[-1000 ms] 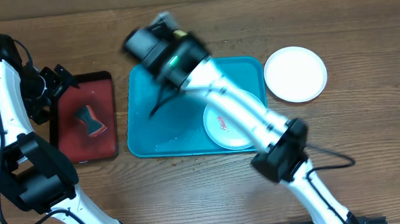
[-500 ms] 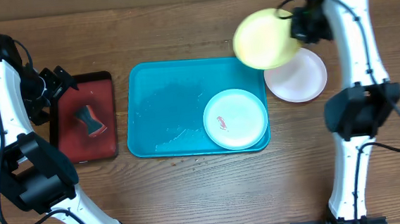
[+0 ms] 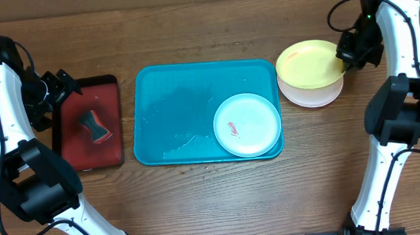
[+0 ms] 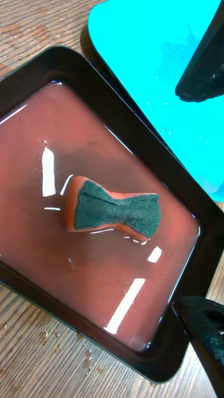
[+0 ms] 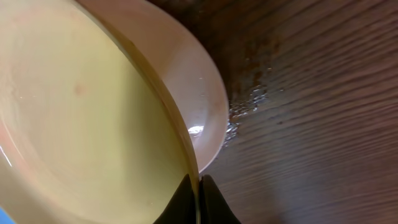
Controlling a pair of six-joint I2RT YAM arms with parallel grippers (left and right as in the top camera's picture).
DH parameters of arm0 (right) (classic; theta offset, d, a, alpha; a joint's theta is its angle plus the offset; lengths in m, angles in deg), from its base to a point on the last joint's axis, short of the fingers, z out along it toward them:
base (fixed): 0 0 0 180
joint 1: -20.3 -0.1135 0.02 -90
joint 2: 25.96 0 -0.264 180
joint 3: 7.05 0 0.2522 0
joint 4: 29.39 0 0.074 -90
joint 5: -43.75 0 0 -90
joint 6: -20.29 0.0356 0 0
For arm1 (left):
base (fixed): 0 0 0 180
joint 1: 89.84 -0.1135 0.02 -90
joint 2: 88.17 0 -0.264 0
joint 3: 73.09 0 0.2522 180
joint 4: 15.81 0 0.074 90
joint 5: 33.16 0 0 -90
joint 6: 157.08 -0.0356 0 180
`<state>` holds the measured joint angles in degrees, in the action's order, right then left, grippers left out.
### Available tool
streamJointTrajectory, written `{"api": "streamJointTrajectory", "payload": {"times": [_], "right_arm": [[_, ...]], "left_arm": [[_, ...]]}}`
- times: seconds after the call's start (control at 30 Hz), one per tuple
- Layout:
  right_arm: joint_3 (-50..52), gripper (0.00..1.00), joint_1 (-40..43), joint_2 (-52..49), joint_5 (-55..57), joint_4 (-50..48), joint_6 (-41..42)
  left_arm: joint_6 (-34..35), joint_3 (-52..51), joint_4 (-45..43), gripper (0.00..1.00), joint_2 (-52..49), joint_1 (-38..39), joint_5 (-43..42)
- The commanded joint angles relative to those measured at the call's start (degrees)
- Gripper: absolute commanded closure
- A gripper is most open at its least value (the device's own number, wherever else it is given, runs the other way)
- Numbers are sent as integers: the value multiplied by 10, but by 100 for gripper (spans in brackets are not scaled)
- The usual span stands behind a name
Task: Clean dirty plates on tray and stack at the side
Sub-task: 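Lift the yellow plate with the right gripper and stack it on white plate, then grasp the light-blue plate's rim with the right gripper and drag it center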
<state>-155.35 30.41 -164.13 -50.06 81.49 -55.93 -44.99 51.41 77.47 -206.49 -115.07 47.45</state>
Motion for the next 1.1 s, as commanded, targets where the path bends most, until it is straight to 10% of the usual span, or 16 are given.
{"api": "streamJointTrajectory", "payload": {"times": [0.0, 0.37, 0.6, 1.07], "right_arm": [[3, 96, 10, 22, 14, 0, -3], [50, 59, -12, 22, 2, -1, -17], [78, 53, -65, 22, -159, -3, -156], [78, 37, -229, 22, -73, -16, -232]], "left_arm": [[-9, 7, -1, 0, -1, 3, 6], [-9, 7, -3, 0, -1, 3, 6], [-9, 7, -3, 0, -1, 3, 6], [-9, 7, -4, 0, -1, 3, 6]]}}
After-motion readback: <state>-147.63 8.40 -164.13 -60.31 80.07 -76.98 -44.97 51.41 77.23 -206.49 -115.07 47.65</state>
